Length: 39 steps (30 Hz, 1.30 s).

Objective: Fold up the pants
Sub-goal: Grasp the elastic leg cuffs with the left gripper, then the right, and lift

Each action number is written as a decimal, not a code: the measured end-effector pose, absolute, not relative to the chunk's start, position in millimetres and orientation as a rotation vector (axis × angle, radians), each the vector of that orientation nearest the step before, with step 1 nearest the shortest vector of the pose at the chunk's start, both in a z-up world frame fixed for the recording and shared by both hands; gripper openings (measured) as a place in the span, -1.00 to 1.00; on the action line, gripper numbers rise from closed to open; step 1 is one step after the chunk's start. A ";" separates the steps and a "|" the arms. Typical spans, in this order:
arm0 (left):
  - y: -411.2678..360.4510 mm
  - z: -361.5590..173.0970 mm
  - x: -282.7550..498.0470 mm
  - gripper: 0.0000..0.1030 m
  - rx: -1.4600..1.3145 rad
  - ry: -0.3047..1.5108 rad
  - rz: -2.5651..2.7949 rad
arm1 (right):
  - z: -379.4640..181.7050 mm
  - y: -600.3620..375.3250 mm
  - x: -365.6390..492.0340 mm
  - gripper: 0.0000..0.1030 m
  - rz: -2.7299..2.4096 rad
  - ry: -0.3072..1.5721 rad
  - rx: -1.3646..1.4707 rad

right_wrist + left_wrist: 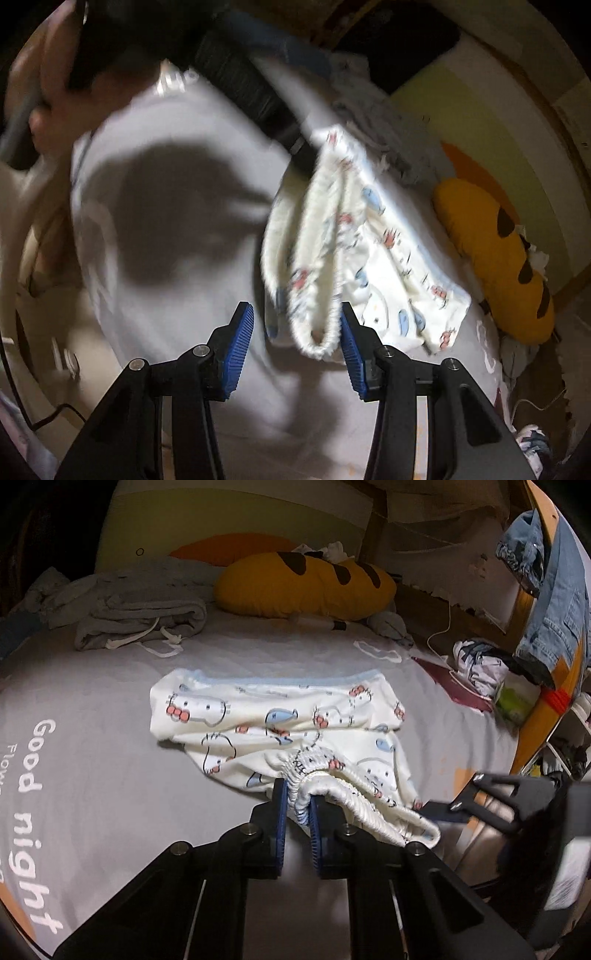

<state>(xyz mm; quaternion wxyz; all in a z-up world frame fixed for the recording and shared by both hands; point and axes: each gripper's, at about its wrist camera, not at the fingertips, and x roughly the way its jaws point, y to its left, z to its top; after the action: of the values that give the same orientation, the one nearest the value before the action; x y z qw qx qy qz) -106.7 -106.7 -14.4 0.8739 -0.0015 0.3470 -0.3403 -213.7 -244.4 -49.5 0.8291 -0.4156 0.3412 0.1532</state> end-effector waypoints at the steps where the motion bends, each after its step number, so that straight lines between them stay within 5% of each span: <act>1: -107.0 -13.1 -104.7 -0.80 -0.002 0.723 -0.712 | -51.6 -245.2 -210.9 -0.09 0.322 0.733 -0.882; 3: -107.3 -11.9 -101.8 -0.80 -0.004 0.719 -0.709 | -53.7 -246.7 -205.2 -0.09 0.303 0.739 -0.886; 6: -104.6 -13.1 -100.1 -0.80 -0.008 0.721 -0.708 | -49.8 -252.1 -199.4 -0.57 0.293 0.728 -0.853; 8: -100.7 -13.9 -100.5 -0.79 -0.006 0.718 -0.715 | -39.8 -258.4 -197.4 -0.61 0.300 0.702 -0.807; 10: -94.7 -12.7 -103.2 -0.63 -0.005 0.700 -0.728 | -26.8 -267.0 -197.7 -0.61 0.312 0.668 -0.756; 13: -82.7 -13.0 -105.4 -0.07 -0.007 0.703 -0.735 | -10.9 -280.1 -190.9 -0.62 0.310 0.649 -0.719; 24: -79.8 -13.4 -102.9 0.10 0.050 0.709 -0.778 | 47.4 -324.0 -142.3 -0.62 0.319 0.545 -0.495; 29: -92.6 -9.1 -79.7 0.38 0.132 0.675 -0.748 | 66.3 -334.8 -116.0 -0.62 0.356 0.545 -0.401; 33: -107.4 0.0 -50.8 0.34 0.158 0.642 -0.761 | 67.4 -341.4 -92.1 -0.62 0.377 0.563 -0.331; 35: -114.9 5.3 -39.8 0.07 0.155 0.621 -0.796 | 65.9 -348.6 -76.7 -0.62 0.374 0.574 -0.280; 37: -121.1 7.8 -28.2 -0.65 0.134 0.624 -0.841 | 61.8 -355.6 -62.6 -0.62 0.357 0.587 -0.245; 39: -126.0 8.1 -16.3 -0.81 0.108 0.636 -0.848 | 56.1 -359.7 -53.2 -0.62 0.333 0.603 -0.233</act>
<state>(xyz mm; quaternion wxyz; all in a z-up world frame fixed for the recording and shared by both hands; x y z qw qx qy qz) -16.3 -126.0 8.1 0.8614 0.0517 0.3034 -0.4041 -53.2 -359.7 56.1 0.9347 -0.1141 0.2947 0.1627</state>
